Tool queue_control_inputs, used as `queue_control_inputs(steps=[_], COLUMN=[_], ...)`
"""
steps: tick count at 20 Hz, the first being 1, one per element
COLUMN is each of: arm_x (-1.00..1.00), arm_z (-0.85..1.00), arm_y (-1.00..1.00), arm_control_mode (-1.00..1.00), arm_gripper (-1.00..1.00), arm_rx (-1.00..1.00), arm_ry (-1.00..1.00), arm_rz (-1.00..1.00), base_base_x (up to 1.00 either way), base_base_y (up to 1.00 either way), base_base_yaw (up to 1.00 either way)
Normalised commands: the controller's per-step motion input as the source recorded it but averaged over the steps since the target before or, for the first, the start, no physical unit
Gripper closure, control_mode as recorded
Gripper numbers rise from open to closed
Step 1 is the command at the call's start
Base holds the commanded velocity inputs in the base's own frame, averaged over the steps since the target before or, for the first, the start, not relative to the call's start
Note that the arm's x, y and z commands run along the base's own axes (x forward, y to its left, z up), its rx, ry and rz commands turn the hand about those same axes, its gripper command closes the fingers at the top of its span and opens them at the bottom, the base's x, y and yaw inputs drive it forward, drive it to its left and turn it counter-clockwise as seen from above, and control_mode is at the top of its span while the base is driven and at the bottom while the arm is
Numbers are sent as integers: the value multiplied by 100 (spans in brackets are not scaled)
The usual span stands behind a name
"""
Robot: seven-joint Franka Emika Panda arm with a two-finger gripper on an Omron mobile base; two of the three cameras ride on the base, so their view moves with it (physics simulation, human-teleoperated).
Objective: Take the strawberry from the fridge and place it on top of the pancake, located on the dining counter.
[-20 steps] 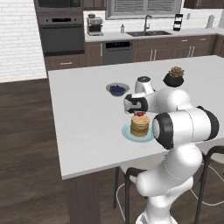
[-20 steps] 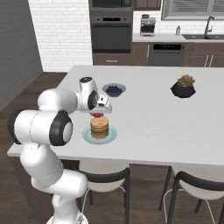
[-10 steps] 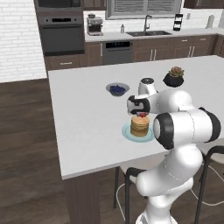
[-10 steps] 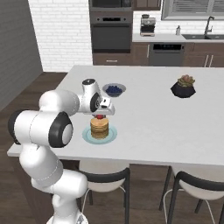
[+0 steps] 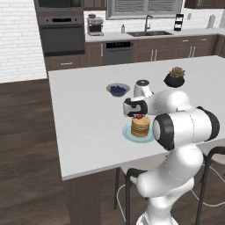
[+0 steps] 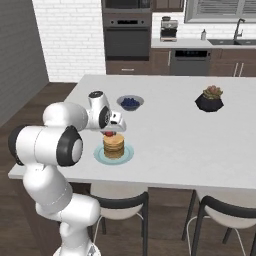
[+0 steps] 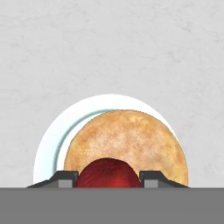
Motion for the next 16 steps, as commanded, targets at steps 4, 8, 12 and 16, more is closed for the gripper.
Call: queue_control_inputs(steps=[4,8,12,16], arm_x=[-8,-3,0,0], arm_z=[-13,-2,0,0], arm_y=[0,-6,-23,-19], arm_control_mode=[-100,-100,-100,-100], arm_gripper=[100,100,100,100], arm_rx=[0,0,0,0], arm_ry=[0,0,0,0], arm_rz=[0,0,0,0], base_base_x=[0,0,0,0], base_base_y=[0,0,0,0], base_base_yaw=[0,0,0,0])
